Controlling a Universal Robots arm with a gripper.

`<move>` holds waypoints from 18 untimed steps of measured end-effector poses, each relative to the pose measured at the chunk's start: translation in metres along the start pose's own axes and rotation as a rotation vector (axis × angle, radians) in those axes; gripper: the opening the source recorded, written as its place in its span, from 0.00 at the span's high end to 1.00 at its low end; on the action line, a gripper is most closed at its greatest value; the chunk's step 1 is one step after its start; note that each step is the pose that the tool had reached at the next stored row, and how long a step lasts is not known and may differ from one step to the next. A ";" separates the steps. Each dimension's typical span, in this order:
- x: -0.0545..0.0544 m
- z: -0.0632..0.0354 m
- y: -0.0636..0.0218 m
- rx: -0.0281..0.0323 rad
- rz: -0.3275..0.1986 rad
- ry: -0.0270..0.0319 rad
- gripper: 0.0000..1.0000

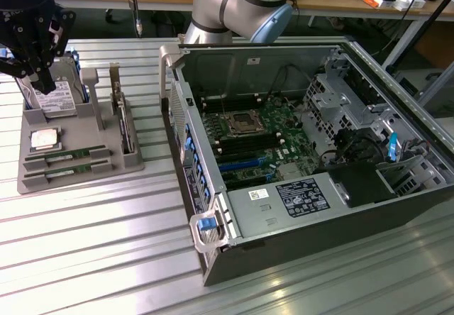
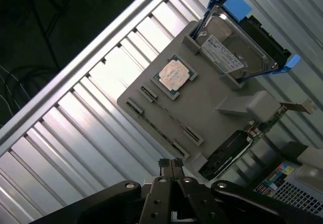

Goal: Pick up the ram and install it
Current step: 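Pick up the ram and move it above insertion slot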

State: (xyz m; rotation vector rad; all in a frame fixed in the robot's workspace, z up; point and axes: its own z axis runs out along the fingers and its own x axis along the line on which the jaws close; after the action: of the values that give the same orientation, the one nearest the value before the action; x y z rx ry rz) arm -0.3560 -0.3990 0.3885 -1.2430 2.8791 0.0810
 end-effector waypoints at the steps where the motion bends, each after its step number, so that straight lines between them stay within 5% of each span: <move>1: 0.000 0.0000 0.0000 -0.0001 -0.005 0.0002 0.90; 18: 0.000 0.0001 0.0000 -0.0039 -0.157 0.0072 0.90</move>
State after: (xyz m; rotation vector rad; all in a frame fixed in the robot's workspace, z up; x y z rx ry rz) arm -0.3560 -0.3989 0.3884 -1.4677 2.7758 0.0815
